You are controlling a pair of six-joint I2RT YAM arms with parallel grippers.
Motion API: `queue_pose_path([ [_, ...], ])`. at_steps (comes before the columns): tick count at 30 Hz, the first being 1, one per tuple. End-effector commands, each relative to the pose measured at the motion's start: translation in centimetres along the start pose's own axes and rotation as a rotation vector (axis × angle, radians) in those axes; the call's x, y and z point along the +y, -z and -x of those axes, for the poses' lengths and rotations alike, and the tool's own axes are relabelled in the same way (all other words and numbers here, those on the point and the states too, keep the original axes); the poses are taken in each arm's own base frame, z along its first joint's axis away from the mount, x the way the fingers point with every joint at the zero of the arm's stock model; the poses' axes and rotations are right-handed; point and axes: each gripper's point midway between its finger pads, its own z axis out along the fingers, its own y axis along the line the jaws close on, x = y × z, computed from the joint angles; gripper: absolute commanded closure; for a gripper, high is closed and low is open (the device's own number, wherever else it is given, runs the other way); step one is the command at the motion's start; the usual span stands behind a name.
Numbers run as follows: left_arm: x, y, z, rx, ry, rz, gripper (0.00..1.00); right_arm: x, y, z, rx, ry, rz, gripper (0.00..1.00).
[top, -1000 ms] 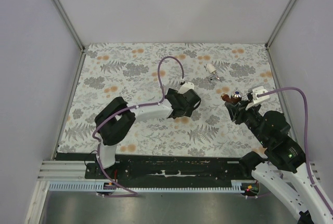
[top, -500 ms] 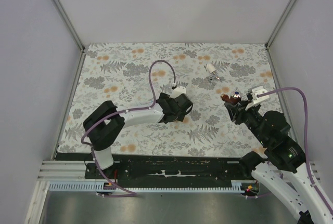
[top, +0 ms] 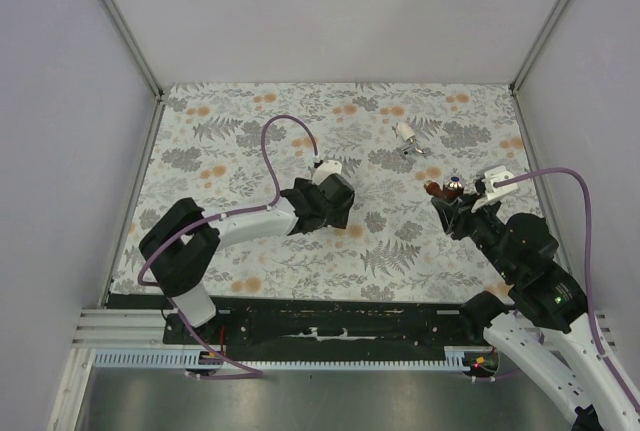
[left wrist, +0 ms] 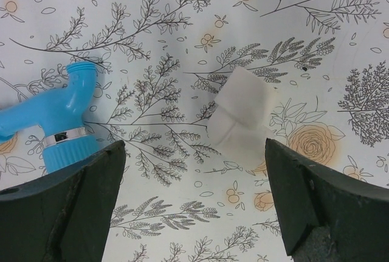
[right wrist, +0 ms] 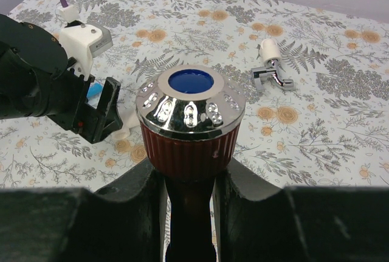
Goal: Install the water faucets
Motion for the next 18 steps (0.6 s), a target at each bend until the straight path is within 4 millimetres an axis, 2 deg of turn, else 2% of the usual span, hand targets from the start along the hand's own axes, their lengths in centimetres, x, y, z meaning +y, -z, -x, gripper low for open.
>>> queue_pose_path([
  [1,-0.9,0.9,1.3,-0.048,0.084,-0.047,0.00,0.0,0.4,1.4,-0.051,0.001,0.004,1.00],
  [8,-1.2,0.5,0.5,-0.031,0.092,-0.061,0.00,0.2,0.3,1.2,-0.041,0.001,0.013,1.00],
  [18,1.5,0.8,0.4,-0.062,0.084,0.037,0.00,0.1,0.4,1.3,-0.044,0.000,0.005,1.00],
])
